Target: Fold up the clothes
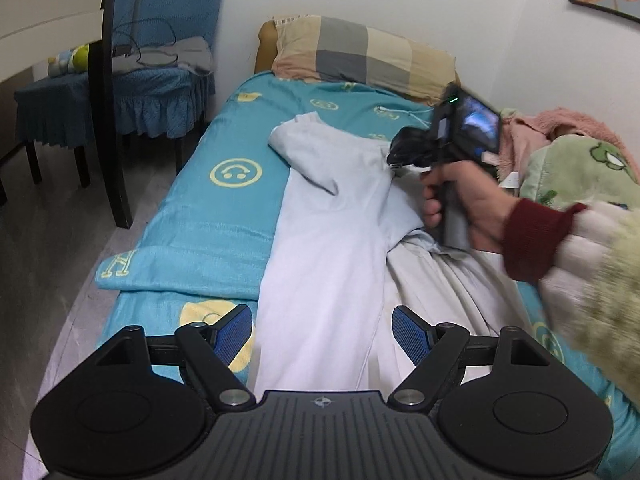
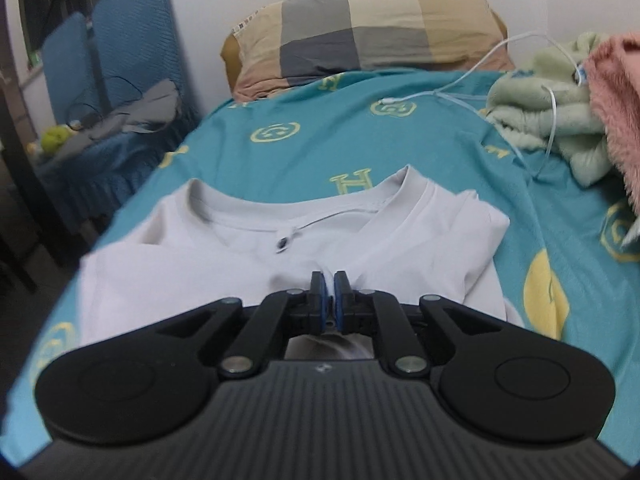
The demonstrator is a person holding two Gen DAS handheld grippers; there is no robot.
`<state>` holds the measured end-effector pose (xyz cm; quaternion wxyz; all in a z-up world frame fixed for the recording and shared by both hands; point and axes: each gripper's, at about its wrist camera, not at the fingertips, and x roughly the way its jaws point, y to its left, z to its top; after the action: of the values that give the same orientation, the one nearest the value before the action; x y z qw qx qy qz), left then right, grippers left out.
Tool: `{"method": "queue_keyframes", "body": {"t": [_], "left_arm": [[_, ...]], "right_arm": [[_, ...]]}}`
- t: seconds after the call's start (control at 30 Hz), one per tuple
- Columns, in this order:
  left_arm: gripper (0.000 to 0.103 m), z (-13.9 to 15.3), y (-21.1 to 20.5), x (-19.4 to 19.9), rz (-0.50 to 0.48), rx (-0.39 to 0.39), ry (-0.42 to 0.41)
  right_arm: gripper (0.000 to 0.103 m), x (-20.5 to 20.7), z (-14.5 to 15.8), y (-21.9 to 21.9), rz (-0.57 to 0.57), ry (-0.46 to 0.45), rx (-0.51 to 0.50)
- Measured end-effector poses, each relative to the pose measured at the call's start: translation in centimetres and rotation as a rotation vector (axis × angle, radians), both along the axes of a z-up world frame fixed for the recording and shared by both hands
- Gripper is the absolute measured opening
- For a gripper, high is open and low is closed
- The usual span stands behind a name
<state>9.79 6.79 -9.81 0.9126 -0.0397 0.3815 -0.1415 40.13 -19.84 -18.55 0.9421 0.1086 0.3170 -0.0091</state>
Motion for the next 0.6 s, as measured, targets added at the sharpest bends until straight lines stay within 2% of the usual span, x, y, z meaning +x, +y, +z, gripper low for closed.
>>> {"method": "queue_keyframes", "body": {"t": [0.03,0.07,0.1,0.17,0.3,0.4,0.5,0.6], "left_arm": [[0.079,0.0,0.0,0.1,0.001,0.002,0.003],[0.079,0.1,0.1,-0.1,0.002,0.007,0.0],[0.079,0.3,0.1,-0.3,0.005,0.009,-0.004],[0.079,0.7,0.3,-0.7,0.008,0.003,-0.01],[0.079,1.5,0.6,-1.9,0.014,-0.007,-0.016],[0.079,2.2,0.9,-3.0,0.018,-0.008,-0.011],[0.079,2.7,0.9,-3.9,0.026,0.025,0.003],[0.079,2.9,0.5,-4.6,0.019,0.057,0.048]], "right_arm": [[0.018,-0.7,0.6,0.0,0.007,0.005,0.015],[0.028,-1.8,1.4,0.0,0.016,0.004,0.032],[0.034,-3.3,2.2,0.0,0.028,-0.003,0.055],[0.054,-7.0,4.1,0.1,0.041,-0.019,0.103],[0.058,-16.2,7.6,0.3,0.059,-0.029,0.183],[0.058,-23.2,9.1,1.0,0.091,-0.006,0.201],[0.058,-28.7,9.6,1.5,0.114,0.032,0.187],[0.058,-32.3,9.2,1.1,0.103,0.054,0.192]]}}
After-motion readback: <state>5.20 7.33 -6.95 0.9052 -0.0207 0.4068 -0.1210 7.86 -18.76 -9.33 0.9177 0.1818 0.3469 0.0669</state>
